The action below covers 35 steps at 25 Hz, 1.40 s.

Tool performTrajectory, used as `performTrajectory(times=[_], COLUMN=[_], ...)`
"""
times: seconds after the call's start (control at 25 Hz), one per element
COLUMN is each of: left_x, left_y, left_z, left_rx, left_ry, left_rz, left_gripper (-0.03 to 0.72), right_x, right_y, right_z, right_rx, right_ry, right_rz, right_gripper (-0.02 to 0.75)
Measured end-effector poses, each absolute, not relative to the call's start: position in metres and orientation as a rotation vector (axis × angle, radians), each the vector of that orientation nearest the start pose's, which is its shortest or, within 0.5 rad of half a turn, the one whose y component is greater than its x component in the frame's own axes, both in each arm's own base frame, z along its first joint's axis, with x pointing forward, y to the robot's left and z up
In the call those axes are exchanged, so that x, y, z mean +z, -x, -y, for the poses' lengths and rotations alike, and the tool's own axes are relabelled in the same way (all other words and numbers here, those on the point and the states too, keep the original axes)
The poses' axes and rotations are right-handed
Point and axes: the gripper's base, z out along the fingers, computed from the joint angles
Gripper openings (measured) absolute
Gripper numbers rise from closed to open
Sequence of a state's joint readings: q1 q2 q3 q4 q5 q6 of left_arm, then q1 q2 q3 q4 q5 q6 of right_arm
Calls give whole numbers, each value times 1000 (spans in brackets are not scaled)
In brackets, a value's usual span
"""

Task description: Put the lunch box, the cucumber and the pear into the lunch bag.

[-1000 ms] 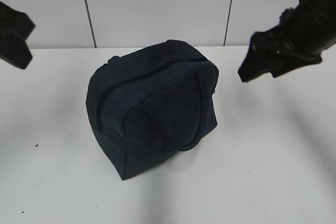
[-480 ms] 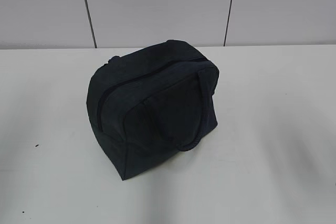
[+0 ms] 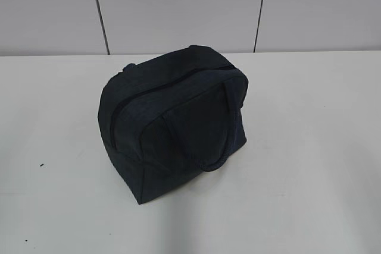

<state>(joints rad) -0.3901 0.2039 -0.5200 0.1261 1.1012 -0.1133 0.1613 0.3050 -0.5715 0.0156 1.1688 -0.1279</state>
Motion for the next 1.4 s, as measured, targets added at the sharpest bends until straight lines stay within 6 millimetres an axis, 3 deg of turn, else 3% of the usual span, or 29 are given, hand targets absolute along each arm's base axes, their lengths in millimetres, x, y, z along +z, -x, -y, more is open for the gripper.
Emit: performTrajectory(times=[0.32,0.52,1.28,1.4], left_x=[280,279,279,279], left_y=[-5,7,8,9], left_z=[-9,-14,-14,-13], left_rx=[-139,-154,-158,-119], left_ry=[-299,-285,-289,-223], left_rz=[-2104,-2031,-2030,-2037], left_gripper=[232,232,229,229], right_x=[273,273,272,272], right_y=[10,11,11,11], right_z=[7,13,13,13], right_rx=[-11,-34,-31,-31], right_ry=[212,108,94,93], right_rz=[-2113,-2103,-2106,-2106], right_gripper=[584,584,584,584])
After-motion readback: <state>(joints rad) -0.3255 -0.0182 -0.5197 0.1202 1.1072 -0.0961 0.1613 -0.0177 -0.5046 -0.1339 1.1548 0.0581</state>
